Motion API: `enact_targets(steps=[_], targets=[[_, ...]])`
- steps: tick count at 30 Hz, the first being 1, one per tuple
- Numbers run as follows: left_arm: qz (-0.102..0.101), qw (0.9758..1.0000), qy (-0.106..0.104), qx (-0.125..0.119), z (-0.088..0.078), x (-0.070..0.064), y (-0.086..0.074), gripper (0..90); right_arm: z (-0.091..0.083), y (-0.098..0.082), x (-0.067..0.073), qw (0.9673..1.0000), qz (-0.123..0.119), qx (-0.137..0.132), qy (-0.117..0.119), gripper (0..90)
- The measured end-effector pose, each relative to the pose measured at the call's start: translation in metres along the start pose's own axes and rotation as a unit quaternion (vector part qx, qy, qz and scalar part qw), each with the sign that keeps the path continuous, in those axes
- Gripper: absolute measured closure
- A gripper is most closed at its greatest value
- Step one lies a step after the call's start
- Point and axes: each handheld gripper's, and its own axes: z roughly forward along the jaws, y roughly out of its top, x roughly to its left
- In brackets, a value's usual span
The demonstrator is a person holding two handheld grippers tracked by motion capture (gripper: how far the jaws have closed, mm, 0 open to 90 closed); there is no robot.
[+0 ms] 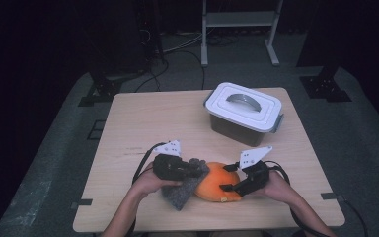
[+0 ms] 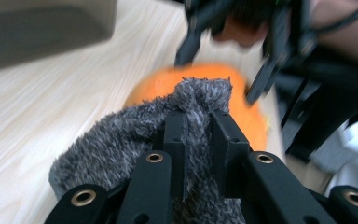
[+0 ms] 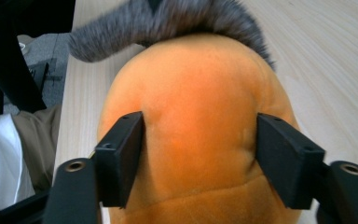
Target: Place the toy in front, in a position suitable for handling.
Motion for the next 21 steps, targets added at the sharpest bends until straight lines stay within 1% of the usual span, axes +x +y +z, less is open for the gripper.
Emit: enact_targets(steps=[1,3,5,6,7,8,9,10,12,16,18,21], targets=[[0.003,1.0,-0.003,-0.001,0.001,-0.001,0.002,77.4,0.0,-0.001,0.001,1.0,-0.004,0.0,0.001,35.0],[0.01,0.9999,-0.006,0.006,0.006,-0.005,0.004,77.3,-0.002,-0.004,0.003,1.0,-0.009,0.0,-0.001,35.9],[0.015,0.9997,-0.006,0.016,0.01,-0.006,0.003,77.3,-0.005,-0.008,0.003,1.0,-0.009,-0.003,0.0,36.7],[0.015,0.9997,-0.006,0.016,0.01,-0.006,0.003,77.4,-0.006,-0.01,0.002,0.9999,-0.009,-0.004,0.0,37.2],[0.016,0.9996,-0.004,0.024,0.012,-0.005,-0.002,77.4,-0.007,-0.012,0.002,0.9999,-0.008,-0.008,0.001,37.8],[0.011,0.9997,-0.007,0.021,0.011,-0.004,-0.005,77.4,-0.008,-0.014,0.002,0.9999,-0.007,-0.009,0.002,38.0],[0.011,0.9997,-0.007,0.021,0.011,-0.004,-0.005,77.4,-0.008,-0.014,0.002,0.9999,-0.007,-0.009,0.002,38.0],[0.009,0.9997,-0.004,0.023,0.01,-0.003,-0.008,77.4,-0.008,-0.015,0.003,0.9999,-0.009,-0.01,0.002,38.0],[-0.002,0.9996,0.002,0.027,0.005,-0.001,-0.017,77.3,-0.009,-0.017,0.004,0.9998,-0.015,-0.011,0.003,38.4],[-0.01,0.999,0.015,0.041,-0.001,0.001,-0.025,77.2,-0.011,-0.019,0.004,0.9998,-0.015,-0.012,0.006,38.8],[-0.012,0.9988,0.019,0.043,-0.003,0.001,-0.027,77.3,-0.012,-0.02,0.005,0.9998,-0.015,-0.013,0.005,38.9],[-0.013,0.9993,0.015,0.033,-0.003,0.001,-0.025,77.4,-0.012,-0.02,0.006,0.9998,-0.011,-0.014,0.003,39.2]])
